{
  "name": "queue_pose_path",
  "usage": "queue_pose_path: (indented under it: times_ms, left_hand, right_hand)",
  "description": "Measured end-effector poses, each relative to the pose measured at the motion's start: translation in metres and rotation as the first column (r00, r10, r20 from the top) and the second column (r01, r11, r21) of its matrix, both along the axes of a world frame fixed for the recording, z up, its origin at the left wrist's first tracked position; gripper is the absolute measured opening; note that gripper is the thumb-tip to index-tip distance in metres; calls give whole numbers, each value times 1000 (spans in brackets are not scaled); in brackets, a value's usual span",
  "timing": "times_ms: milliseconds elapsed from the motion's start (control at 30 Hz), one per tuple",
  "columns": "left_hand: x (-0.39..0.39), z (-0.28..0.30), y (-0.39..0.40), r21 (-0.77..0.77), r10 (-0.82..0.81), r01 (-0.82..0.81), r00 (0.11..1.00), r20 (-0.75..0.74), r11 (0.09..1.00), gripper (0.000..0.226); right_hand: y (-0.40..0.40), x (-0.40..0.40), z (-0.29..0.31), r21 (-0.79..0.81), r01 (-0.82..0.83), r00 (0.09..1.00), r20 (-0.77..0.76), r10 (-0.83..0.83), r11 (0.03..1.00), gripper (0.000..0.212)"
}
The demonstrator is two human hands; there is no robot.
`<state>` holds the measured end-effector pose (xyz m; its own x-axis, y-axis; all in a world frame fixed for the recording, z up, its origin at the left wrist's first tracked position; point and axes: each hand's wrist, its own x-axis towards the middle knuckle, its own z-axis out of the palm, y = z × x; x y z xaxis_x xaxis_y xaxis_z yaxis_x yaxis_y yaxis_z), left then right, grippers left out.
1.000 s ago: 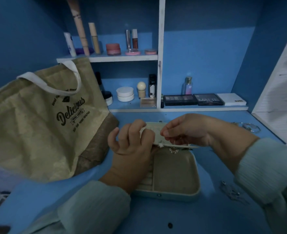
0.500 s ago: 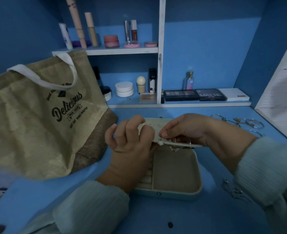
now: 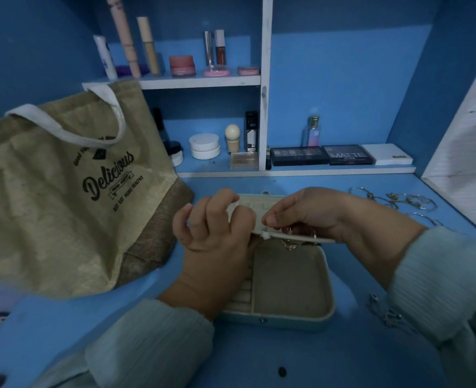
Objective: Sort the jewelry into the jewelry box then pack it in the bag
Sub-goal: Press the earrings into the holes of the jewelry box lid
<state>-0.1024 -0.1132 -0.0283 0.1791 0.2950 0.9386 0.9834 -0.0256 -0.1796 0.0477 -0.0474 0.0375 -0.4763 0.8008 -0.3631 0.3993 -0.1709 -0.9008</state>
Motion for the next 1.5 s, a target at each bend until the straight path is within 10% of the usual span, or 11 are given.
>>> queue_pose_path:
  times_ms: [1500]
  left_hand:
    - [-1, 0, -1, -34, -14, 14, 1000, -8, 999, 35]
  right_hand:
    - [-4, 8, 2, 162, -148, 985, 118, 129, 976, 11]
